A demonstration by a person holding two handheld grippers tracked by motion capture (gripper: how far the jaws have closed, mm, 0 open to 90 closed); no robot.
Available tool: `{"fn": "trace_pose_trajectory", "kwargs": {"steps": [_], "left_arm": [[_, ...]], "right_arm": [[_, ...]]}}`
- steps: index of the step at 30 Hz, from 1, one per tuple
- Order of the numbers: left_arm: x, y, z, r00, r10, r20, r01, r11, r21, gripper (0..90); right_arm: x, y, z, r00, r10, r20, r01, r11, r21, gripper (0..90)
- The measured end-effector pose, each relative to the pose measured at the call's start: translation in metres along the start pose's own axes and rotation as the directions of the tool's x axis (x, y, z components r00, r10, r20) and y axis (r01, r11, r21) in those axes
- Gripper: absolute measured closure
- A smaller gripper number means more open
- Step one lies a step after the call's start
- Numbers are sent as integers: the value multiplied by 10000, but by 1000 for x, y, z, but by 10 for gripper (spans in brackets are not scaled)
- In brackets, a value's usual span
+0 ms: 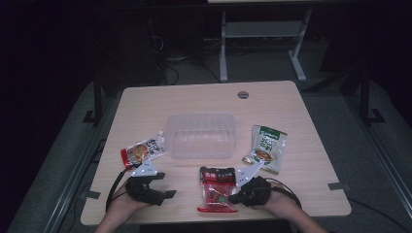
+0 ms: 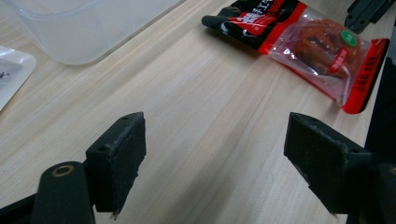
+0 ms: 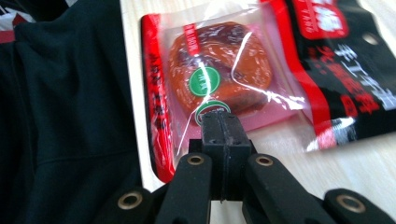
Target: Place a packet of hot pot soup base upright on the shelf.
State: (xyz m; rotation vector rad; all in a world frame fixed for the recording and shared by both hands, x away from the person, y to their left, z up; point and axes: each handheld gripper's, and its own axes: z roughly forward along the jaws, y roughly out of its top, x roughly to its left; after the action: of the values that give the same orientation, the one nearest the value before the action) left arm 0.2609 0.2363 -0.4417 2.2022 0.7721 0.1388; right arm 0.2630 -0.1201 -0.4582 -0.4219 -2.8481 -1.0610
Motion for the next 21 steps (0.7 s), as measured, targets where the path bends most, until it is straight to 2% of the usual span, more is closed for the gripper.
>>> {"fn": "trace_pose_trajectory", "kwargs": {"steps": [6, 9, 13, 16, 19, 21], "left_arm": [[-3, 1, 0, 9999, 118, 58, -118, 9999, 42, 268], [-4, 2, 0, 9997, 141, 176, -142, 9999, 62, 312], [-6, 3, 0, 9991, 184, 382, -190, 9997, 135, 353], [-10, 4, 1, 9975, 193, 684, -210, 9995, 237, 439], [-14, 7, 2, 9946, 336, 984, -358, 9992, 204, 580], [-16, 8, 2, 9940, 417, 1015, -436, 9989, 172, 654]], "right_arm": [[5, 12, 12, 9989, -255, -388, 253, 9997, -58, 897], [7, 20, 18, 9978, -455, -484, 449, 9989, -141, 897], [9, 27, 25, 9966, -498, -660, 485, 9986, -208, 897], [10, 34, 31, 9954, -634, -724, 611, 9976, -334, 897], [8, 33, 24, 9960, -615, -645, 573, 9963, -644, 896], [6, 32, 20, 9969, -544, -577, 502, 9962, -705, 894]]}}
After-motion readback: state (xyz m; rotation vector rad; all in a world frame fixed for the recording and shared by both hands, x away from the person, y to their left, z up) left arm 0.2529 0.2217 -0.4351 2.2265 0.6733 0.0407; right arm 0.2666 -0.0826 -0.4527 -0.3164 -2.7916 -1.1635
